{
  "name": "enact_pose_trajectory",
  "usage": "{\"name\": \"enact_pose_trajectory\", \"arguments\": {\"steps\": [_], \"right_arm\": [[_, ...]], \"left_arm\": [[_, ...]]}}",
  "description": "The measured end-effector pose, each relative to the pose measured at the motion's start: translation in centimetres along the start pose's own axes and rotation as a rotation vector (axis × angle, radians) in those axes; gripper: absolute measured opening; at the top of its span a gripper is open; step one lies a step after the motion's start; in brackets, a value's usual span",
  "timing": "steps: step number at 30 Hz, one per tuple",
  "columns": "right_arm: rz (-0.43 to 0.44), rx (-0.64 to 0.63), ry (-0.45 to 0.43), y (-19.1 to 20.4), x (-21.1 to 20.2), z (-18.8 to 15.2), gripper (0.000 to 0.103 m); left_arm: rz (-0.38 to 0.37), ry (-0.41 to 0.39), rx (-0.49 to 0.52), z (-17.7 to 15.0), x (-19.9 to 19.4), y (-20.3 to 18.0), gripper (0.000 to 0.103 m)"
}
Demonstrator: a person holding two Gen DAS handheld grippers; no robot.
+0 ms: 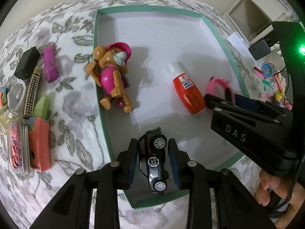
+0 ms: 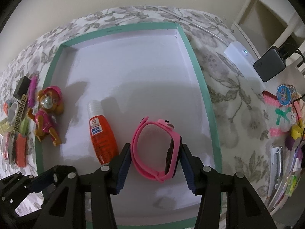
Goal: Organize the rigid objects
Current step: 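Open both tools to release the car and watch band into the tray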
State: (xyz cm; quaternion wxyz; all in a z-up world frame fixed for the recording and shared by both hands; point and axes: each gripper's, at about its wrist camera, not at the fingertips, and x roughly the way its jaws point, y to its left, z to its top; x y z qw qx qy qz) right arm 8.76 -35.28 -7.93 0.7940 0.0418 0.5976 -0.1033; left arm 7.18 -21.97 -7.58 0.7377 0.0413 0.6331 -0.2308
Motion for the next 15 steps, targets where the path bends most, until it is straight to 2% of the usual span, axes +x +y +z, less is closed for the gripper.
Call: {"name": "enact_pose_trajectory", "arguments": {"steps": [4, 10, 15], "right_arm": [[-0.023, -0.013, -0.022, 0.1, -0.8, 0.2, 0.065], [-0.002, -0.001, -0.092, -0.2, -3.6, 0.9, 0.065], [-0.010, -0.002, -0.171, -0.3, -6.7, 1.9, 0.065]], "left_arm": [[-0.017, -0.016, 0.004, 0.2, -0.8, -0.2, 0.043], [-0.055, -0.068, -0.030, 0.8, -3.2, 0.6, 0.044], [-0.057, -0.138, -0.088, 1.3, -5.8, 2.1, 0.044]]}}
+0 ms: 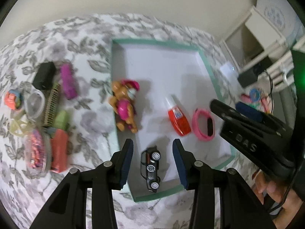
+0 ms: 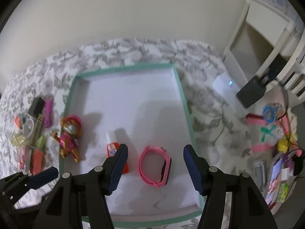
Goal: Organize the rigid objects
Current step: 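Open both tools to release the car and watch band into the tray, then move the left tool to the cream plastic cage while the right tool approaches the clear coil container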
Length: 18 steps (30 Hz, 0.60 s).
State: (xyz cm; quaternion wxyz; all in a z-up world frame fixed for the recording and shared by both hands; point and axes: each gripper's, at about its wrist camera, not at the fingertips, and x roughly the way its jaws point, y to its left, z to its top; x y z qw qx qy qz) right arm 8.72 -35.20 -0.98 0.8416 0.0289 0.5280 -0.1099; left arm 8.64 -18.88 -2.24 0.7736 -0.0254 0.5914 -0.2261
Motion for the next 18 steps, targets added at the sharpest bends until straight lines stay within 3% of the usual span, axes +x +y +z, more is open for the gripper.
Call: {"name": "enact_pose_trajectory", "arguments": {"steps": [2, 6, 18], "right_arm": [[-0.007, -0.004, -0.025, 0.2, -1.0, 0.5, 0.065], [0.005, -0.016, -0.062, 1.1, -2.9, 0.8, 0.075], [0.009, -0.106, -0.128, 4.4, -4.6, 0.9, 0.091]], "left_arm": [[0.013, -0.030, -0.029, 0.3, -0.9, 0.8, 0.046], [0.055, -0.104, -0.068, 0.7, -2.6, 1.9, 0.068], [0.098, -0.202, -0.169, 1.0, -4.4, 5.4, 0.085]]}}
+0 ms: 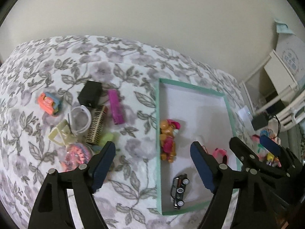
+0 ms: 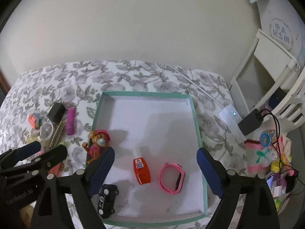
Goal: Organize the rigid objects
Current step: 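Move the left tool to the cream plastic cage while the right tool approaches the clear coil container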
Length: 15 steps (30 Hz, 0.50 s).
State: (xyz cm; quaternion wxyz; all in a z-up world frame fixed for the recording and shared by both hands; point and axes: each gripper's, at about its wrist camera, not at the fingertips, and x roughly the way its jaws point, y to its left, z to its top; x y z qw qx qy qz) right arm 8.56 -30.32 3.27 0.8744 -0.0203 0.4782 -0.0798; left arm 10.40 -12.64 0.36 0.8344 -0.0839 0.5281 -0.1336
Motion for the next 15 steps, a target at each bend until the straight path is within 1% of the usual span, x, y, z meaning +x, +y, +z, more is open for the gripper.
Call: {"name": "enact_pose_trajectory", "arguments": {"steps": [1, 3, 5, 11, 15], "right_arm": [[-0.001, -0.005, -0.005, 0.1, 0.0, 0.0, 0.092], [-0.003, -0.015, -0.008, 0.4, 0.0, 0.0, 0.095], [-0.003, -0.020, -0.008, 0.6, 0.2, 0.0, 0.101], [-0.001, -0.022, -0.003, 0.7, 0.6, -0.1, 0.102], [0.005, -0.019, -0.001, 0.8, 0.7, -0.2, 0.103]], "left_arm": [[0.001, -0.001, -0.011, 0.1, 0.1, 0.3, 0.089], [0.000, -0.003, -0.035, 0.2, 0.0, 1.0, 0.090], [-0.002, -0.004, -0.057, 0.3, -0.1, 1.7, 0.090], [0.030, -0.007, -0.082, 0.5, -0.2, 3.0, 0.090], [0.034, 0.000, -0.099, 0.6, -0.2, 3.8, 0.090]]}}
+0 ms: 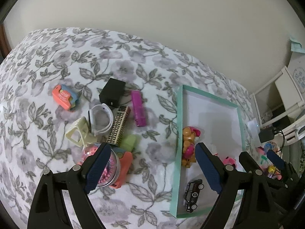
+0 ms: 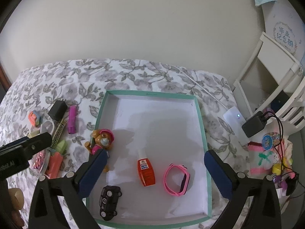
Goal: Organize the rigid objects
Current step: 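Move the left tool to the cream plastic cage while the right tool approaches the clear coil container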
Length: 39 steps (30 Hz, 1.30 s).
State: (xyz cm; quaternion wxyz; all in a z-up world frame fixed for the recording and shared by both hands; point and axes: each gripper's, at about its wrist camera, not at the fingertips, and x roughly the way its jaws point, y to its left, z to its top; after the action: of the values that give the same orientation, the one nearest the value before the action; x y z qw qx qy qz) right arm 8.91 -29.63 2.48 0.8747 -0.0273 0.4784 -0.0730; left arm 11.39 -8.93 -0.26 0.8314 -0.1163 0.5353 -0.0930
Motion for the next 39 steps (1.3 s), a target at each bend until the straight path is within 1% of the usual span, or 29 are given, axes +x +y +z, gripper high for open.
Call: {"name": "enact_pose_trajectory", "arguments": {"steps": [3, 6, 11, 15, 17, 20, 23, 25, 30, 36, 39], "right_arm": [[-0.003, 0.002, -0.001, 0.1, 0.0, 0.1, 0.103], [0.005, 0.005, -0.012, 0.2, -0.2, 0.2, 0.103], [0.061, 0.015, -0.035, 1.2, -0.6, 0.7, 0.103], [0.125, -0.013, -0.064, 3.5, -1.0, 1.0, 0.103], [0.140, -0.032, -0.071, 4.7, -1.1, 1.0, 0.103], [0.155, -0.055, -0.064, 6.7, -0.8, 0.9, 0.103], [0.191, -0.079, -0.046, 8.7, -0.3, 0.7, 0.103], [0.212, -0.094, -0.028, 10.0, 0.2, 0.4, 0.103], [0.236, -0.131, 0.032, 12.9, 2.2, -0.5, 0.103], [0.248, -0.161, 0.075, 14.9, 3.6, -1.3, 0.103], [0.260, -0.168, 0.085, 15.5, 3.9, -1.6, 0.103]], "left_arm": [[0.000, -0.004, -0.007, 0.2, -0.1, 0.6, 0.090], [0.005, -0.024, -0.018, 0.6, -0.7, 1.6, 0.090], [0.020, -0.053, -0.042, 1.6, -1.9, 4.2, 0.090], [0.041, -0.071, -0.110, 2.4, -3.1, 8.0, 0.090], [0.062, -0.078, -0.156, 2.6, -3.7, 10.3, 0.090], [0.090, -0.078, -0.202, 2.8, -4.2, 12.6, 0.090], [0.124, -0.074, -0.238, 2.7, -4.5, 14.6, 0.090], [0.132, -0.066, -0.259, 2.5, -4.5, 15.7, 0.090], [0.108, -0.018, -0.307, 2.0, -3.3, 17.1, 0.090], [0.109, 0.051, -0.315, 1.4, -1.2, 17.1, 0.090], [0.102, 0.072, -0.312, 1.3, -0.6, 16.8, 0.090]]}}
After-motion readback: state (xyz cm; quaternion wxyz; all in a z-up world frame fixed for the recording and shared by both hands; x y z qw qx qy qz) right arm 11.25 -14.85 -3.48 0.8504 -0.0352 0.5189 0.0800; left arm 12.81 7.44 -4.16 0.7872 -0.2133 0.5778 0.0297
